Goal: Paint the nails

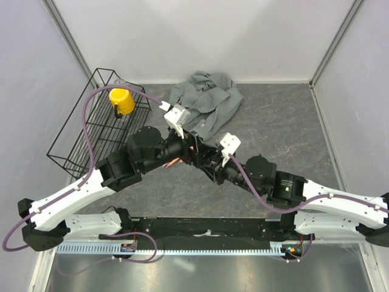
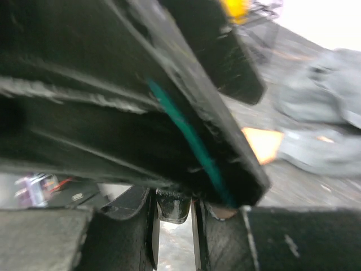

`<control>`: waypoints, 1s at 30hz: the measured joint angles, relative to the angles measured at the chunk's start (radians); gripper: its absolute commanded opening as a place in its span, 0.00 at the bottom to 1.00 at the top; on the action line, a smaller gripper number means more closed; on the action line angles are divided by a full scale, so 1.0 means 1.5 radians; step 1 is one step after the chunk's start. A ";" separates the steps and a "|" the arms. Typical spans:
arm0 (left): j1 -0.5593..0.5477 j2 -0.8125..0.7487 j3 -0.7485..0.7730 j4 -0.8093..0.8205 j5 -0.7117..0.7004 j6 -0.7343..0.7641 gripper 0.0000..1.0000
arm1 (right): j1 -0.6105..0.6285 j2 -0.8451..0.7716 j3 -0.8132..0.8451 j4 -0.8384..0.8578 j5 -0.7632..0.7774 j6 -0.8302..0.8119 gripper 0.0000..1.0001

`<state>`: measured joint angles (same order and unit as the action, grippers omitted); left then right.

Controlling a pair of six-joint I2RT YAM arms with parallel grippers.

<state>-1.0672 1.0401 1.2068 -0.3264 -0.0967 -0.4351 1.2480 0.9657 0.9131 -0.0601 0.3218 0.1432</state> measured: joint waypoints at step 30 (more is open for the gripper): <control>0.013 0.046 0.232 -0.340 0.168 0.032 0.50 | -0.058 -0.058 -0.048 -0.013 -0.311 -0.007 0.00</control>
<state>-1.0473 1.1088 1.5543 -0.8364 0.1555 -0.3866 1.1610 0.8783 0.8410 -0.0799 -0.1448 0.1329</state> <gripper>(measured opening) 0.516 0.294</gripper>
